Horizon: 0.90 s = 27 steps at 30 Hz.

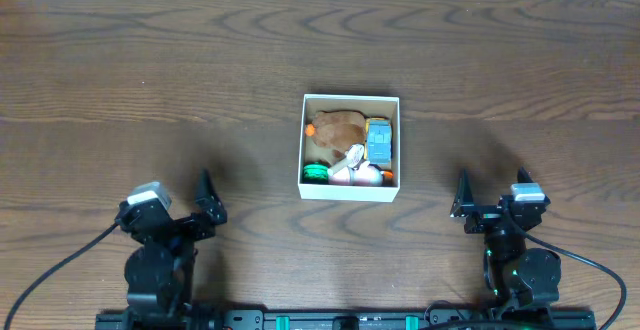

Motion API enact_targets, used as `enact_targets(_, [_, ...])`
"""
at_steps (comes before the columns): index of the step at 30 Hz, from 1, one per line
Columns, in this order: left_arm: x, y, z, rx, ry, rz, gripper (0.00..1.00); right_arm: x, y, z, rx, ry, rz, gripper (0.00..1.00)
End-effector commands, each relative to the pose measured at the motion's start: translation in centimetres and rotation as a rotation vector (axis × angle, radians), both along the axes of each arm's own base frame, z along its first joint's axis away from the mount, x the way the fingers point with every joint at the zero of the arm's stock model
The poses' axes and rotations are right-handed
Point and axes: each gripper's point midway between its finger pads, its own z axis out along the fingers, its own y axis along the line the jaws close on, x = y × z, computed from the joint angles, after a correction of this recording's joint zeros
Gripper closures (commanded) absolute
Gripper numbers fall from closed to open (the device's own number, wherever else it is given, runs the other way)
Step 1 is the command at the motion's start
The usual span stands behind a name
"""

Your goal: Pack container

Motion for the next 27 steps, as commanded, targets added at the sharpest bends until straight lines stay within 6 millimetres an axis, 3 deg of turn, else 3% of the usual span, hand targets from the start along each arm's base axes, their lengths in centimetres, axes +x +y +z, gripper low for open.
enact_targets(1, [0.3, 0.4, -0.4, 0.032, -0.047, 0.019, 0.02, 0.0, -0.1, -0.1, -0.015, 0.0, -0.004, 0.01])
enact_targets(6, [0.9, 0.4, -1.3, 0.04, -0.087, 0.018, 0.02, 0.0, -0.1, -0.1, -0.015, -0.001, -0.004, 0.01])
enact_targets(17, [1.5, 0.2, -5.2, 0.041, -0.033, 0.007, 0.02, 0.0, -0.1, -0.1, -0.015, -0.001, -0.004, 0.01])
enact_targets(27, [1.5, 0.0, -5.1, 0.04, -0.038, -0.001, 0.02, 0.0, -0.1, -0.1, -0.015, -0.001, -0.004, 0.01])
